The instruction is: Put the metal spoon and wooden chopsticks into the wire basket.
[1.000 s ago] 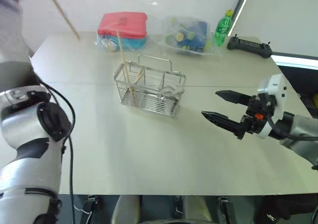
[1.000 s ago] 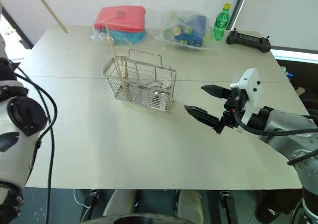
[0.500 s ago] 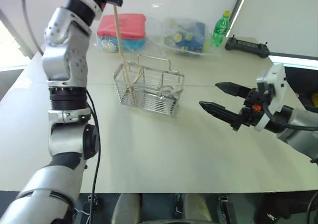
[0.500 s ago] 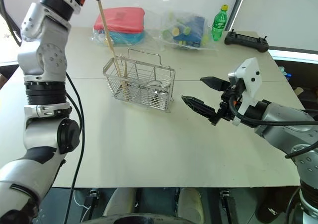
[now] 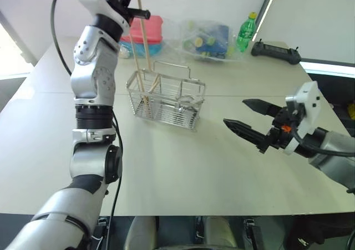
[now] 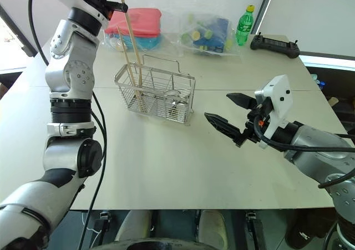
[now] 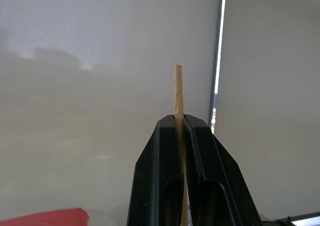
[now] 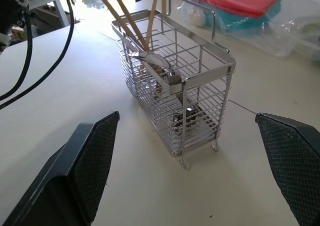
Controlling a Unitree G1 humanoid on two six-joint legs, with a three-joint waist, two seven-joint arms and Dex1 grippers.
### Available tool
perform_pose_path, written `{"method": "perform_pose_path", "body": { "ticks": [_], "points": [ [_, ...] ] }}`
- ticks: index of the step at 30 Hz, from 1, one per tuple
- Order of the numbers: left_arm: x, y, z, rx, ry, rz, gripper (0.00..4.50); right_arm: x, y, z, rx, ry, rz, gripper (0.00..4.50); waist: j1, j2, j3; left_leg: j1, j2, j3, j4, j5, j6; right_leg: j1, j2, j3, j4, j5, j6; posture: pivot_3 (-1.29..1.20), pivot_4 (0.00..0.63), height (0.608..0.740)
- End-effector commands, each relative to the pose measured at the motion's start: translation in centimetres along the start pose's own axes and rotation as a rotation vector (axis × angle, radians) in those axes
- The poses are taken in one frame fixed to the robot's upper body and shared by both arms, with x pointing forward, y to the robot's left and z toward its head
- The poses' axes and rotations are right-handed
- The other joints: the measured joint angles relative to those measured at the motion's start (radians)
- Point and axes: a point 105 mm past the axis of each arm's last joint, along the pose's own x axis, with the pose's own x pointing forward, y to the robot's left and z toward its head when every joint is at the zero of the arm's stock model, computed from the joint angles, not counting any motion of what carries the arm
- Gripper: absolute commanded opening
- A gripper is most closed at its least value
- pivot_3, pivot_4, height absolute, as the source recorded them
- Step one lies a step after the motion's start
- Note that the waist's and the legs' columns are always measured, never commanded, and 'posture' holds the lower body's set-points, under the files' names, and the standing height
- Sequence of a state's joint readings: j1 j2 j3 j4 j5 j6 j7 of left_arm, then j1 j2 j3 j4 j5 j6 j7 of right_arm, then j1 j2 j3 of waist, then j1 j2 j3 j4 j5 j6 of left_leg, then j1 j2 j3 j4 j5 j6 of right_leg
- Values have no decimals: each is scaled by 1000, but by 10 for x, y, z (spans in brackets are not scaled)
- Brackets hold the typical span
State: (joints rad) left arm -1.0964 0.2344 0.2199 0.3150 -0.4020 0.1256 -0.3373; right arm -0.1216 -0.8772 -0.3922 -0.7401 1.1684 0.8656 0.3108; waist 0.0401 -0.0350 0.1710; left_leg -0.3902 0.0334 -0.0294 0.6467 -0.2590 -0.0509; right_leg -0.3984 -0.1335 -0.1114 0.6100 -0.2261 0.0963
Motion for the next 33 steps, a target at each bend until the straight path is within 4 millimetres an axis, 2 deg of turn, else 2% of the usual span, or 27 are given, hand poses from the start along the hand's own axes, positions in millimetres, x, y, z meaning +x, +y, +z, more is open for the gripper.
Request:
{"method": "perform_pose_path", "body": {
  "ticks": [1,3,4,5,12,17,21,24,27,29,31,32,33],
  "points": [
    [-1,-2,6,22,-29,-11,56,-3,4,12,-23,-57,-1,4500,0,0,0,0,0,0,0,0,0,0,0,0,0,0,0,0,150,685],
    [-1,-4,6,14,-27,-15,56,-3,5,11,-21,-56,-3,4500,0,0,0,0,0,0,0,0,0,0,0,0,0,0,0,0,150,685],
    [-2,-5,6,13,-25,-18,726,-4,5,11,-20,-55,-5,4500,0,0,0,0,0,0,0,0,0,0,0,0,0,0,0,0,150,685],
    [-2,-5,6,13,-24,-20,1028,-3,5,11,-19,-55,-6,4500,1,0,0,-1,0,0,0,0,0,0,0,0,0,0,0,0,150,685],
    [-4,-8,9,5,-10,-40,4450,-1,3,12,-15,-60,-7,4500,1,0,0,-1,0,0,0,0,0,0,0,0,-1,0,0,0,150,685],
    [-4,-3,17,-6,-6,-34,4450,-2,-2,9,-10,-54,-6,4500,0,0,0,-1,0,0,0,0,1,0,0,0,-1,0,0,0,150,685],
    [1,11,32,-120,54,-42,4450,-4,-7,6,-28,-44,-5,4500,-1,0,0,-1,0,0,0,0,1,0,0,0,-1,-1,1,0,150,685],
    [0,19,52,-120,96,-123,4450,-9,-13,6,-56,-41,-19,4500,-4,1,1,-1,0,0,0,0,1,-1,1,0,-1,-1,2,0,150,685],
    [-9,37,78,-18,137,-204,4450,-14,-22,8,-69,-47,-41,4500,-5,2,1,-1,0,0,-1,-1,2,-2,1,0,-1,-1,1,0,150,685],
    [-24,42,84,6,219,-299,4450,-16,-26,7,-80,-42,-49,4500,-5,4,0,0,0,0,-2,-1,2,-2,1,0,0,-1,1,0,150,685],
    [-49,38,82,50,331,-447,4450,-18,-28,5,-87,-38,-50,4500,-3,5,0,-1,0,0,-2,-1,2,-3,1,0,0,-1,0,0,150,685],
    [-70,38,76,109,413,-540,4450,-19,-29,4,-91,-36,-51,4500,-3,7,-1,-1,0,0,-2,-2,2,-3,1,0,0,-1,-1,0,150,685],
    [-99,41,63,156,569,-623,4450,-20,-30,3,-96,-34,-52,4500,-4,10,-2,-1,0,1,-3,-2,2,-3,0,0,-1,-2,-3,0,150,685]
  ]
}}
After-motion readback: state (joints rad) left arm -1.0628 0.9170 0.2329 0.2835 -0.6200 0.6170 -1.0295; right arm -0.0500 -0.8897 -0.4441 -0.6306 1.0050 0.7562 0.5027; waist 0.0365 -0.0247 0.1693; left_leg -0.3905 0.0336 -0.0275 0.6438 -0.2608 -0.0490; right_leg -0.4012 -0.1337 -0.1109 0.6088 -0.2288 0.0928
